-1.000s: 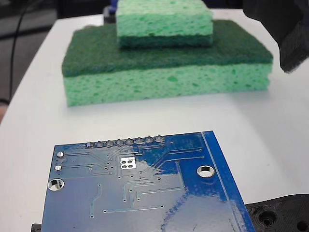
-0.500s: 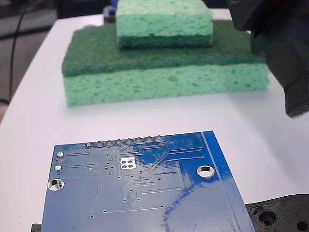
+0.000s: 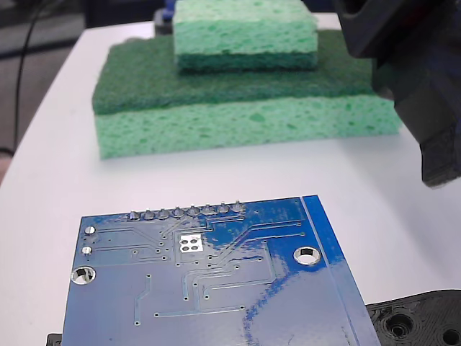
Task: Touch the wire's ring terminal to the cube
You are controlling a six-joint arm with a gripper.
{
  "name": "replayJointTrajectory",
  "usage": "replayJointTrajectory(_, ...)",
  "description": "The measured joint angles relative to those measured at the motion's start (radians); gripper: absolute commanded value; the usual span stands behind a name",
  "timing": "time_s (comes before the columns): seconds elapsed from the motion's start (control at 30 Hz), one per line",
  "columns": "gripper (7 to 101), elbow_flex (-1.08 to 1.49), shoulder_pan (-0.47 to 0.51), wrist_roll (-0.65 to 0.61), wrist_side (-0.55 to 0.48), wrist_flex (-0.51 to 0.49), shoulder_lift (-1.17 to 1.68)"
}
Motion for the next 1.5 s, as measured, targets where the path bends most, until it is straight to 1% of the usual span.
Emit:
replayJointTrajectory(0.6, 100.3, -0.005, 0.009, -0.008, -0.002, 0.011, -0.003)
replayJointTrajectory(0.73, 100.3, -0.051, 0.023, -0.029, -0.006, 0.061, 0.006)
replayJointTrajectory(0.97, 100.3, -0.161, 0.049, -0.086, -0.009, 0.196, 0.066)
replayJointTrajectory(1.2, 100.3, -0.192, 0.117, -0.137, -0.034, 0.322, 0.196)
replayJointTrajectory(1.4, 100.3, -0.06, 0.207, -0.183, -0.08, 0.314, 0.357)
replayJointTrajectory(1.5, 100.3, 0.049, 0.261, -0.198, -0.115, 0.285, 0.489)
